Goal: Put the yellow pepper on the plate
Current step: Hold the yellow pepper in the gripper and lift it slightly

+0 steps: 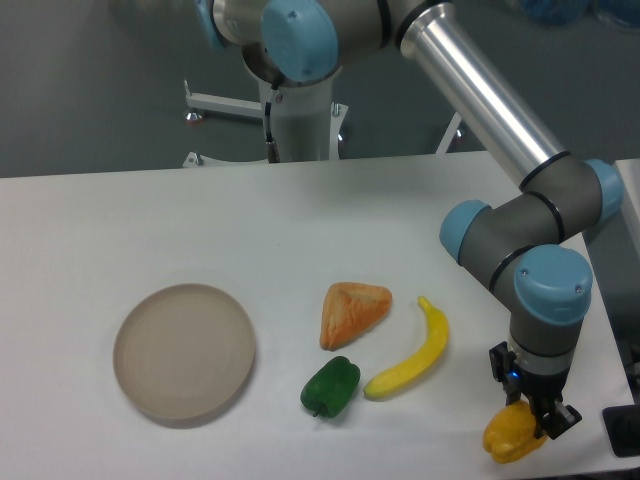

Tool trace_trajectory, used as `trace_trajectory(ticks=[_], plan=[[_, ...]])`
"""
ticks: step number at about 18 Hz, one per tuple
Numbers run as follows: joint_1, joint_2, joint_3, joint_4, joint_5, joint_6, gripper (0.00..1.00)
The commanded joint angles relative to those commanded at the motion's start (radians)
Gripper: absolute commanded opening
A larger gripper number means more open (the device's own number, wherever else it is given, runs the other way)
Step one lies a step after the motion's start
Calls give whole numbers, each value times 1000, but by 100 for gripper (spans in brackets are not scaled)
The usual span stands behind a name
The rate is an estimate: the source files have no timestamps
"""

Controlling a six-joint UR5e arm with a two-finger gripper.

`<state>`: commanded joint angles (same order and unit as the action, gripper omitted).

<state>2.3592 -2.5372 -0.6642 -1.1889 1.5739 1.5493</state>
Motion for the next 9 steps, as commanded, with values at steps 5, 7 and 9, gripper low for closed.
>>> trace_trajectory(ticks=[5, 7, 9], plan=[[-12, 17, -14, -6, 12, -9, 48], [-24, 44, -38, -15, 12, -23, 48], [-29, 86, -89, -20, 12, -41, 48]])
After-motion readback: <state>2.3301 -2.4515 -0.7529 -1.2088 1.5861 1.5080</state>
